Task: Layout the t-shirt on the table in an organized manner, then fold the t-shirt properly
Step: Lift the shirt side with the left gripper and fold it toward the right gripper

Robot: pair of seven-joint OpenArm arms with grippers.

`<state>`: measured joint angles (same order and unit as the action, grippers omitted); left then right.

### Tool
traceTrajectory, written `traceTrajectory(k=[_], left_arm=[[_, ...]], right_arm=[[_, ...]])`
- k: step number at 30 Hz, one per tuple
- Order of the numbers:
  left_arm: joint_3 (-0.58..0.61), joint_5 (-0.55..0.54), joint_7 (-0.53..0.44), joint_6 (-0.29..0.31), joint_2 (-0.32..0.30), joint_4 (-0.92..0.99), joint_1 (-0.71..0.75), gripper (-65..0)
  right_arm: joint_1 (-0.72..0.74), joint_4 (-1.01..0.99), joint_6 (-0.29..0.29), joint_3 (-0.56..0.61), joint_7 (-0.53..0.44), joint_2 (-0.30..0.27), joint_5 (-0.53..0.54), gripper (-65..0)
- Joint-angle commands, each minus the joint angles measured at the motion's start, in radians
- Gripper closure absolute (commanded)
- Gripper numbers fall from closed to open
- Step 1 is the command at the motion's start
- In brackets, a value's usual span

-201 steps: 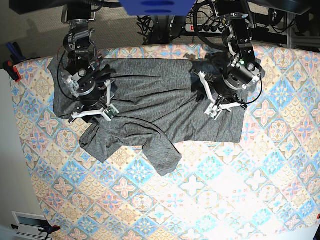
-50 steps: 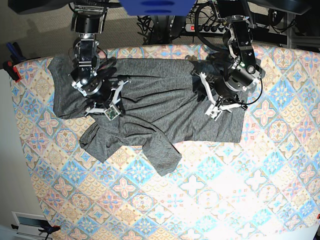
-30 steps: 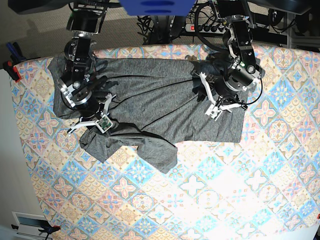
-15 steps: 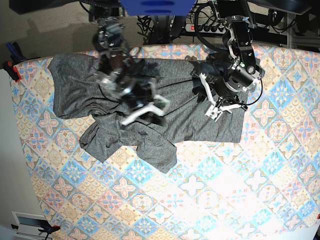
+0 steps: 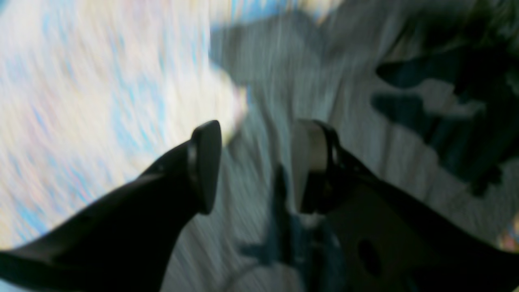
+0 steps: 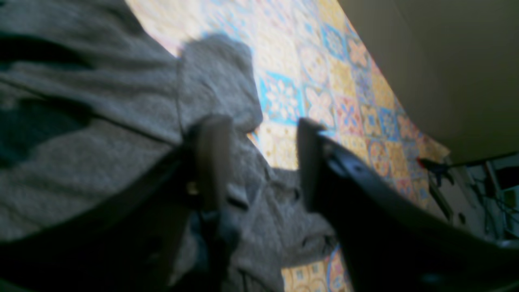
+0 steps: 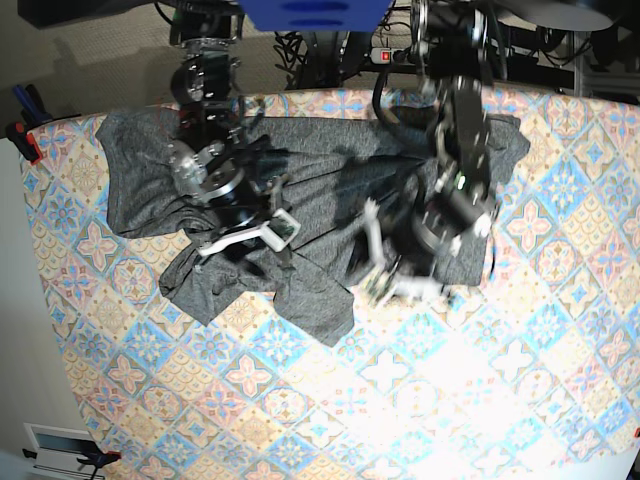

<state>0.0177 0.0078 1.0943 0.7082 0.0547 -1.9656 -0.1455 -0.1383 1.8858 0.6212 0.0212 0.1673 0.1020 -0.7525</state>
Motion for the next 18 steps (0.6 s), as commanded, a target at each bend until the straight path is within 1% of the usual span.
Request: traceTrajectory(k=[1, 3, 5, 8, 11, 14, 18], left_arm=[[0.028, 0.022, -0.026, -0.010, 0.006, 0.028, -0.072, -27.9], [0.090, 0.093, -0.026, -0.010, 0.030, 0.171, -0.179, -27.9], [0.135, 0.160, -0.053, -0.010, 0.064, 0.332, -0.253, -27.9], [0.167, 0.271, -0.158, -0.010, 0.102, 0.481, -0.297, -27.9], [0.169, 0.386, -0.257, -0.010, 0.102, 0.546, -0.299, -27.9], [0.169, 0.464, -0.403, -0.010, 0.102, 0.687, -0.305, -27.9], [0.167, 0.547, -0.527, -0.010, 0.102, 0.859, -0.326, -27.9]], right_arm=[[0.006, 0.019, 0.004, -0.008, -0.025, 0.008, 0.018, -29.8], [0.004, 0.019, 0.016, -0.045, -0.025, 0.008, 0.018, -31.9], [0.002, 0.018, 0.016, -0.077, -0.025, 0.008, 0.018, -32.0], [0.002, 0.004, 0.016, -0.111, -0.030, 0.008, 0.018, -32.0], [0.002, -0.004, 0.016, -0.117, -0.027, 0.006, 0.018, -32.0], [0.002, -0.028, 0.016, -0.122, -0.028, 0.006, 0.018, -32.0], [0.001, -0.035, 0.016, -0.122, -0.025, 0.006, 0.017, -32.0]])
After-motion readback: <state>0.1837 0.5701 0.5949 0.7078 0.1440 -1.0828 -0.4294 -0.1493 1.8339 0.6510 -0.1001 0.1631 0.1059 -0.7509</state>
